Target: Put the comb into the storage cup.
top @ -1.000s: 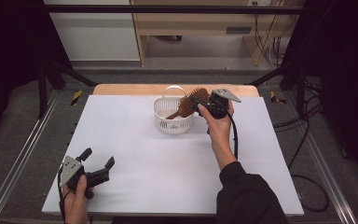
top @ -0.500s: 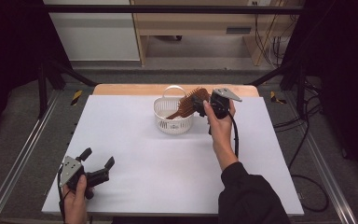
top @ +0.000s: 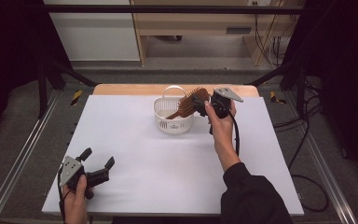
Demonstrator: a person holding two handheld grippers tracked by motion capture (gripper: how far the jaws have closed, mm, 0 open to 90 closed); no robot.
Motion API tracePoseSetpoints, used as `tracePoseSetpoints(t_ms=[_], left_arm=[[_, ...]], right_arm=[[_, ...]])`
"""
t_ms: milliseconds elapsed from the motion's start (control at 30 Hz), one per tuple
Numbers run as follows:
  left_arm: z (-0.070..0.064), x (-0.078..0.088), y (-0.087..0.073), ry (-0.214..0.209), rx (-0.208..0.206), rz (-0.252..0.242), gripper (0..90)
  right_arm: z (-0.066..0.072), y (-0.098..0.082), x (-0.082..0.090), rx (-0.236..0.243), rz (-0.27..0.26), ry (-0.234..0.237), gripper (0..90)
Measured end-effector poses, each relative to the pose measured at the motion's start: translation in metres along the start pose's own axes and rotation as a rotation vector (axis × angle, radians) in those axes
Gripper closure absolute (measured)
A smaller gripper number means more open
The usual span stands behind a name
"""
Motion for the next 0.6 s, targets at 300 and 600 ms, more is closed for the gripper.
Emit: tracePoseSetpoints(t_ms=[300,600], left_arm=[[-0.001,0.0,0.0,-0.002,0.0,0.001,3.5],[-0.001,-0.001,-0.001,-0.004,-0.003,0.002,3.5]], right_arm=[[-0.003,0.006,0.003,0.006,-0.032,-0.022,5.3],[-0.002,0.011,0.007,0.017,-0.043,-0.032,5.1]])
Point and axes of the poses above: each handheld gripper's, and its own axes: x roughly backward along the jaws, y roughly out of its top, z roughly to its left, the point moved 9 cm from there along -x, roughly forward along the jaws, and after that the axes turned 13 degrees about -z, right-handed, at the moved point
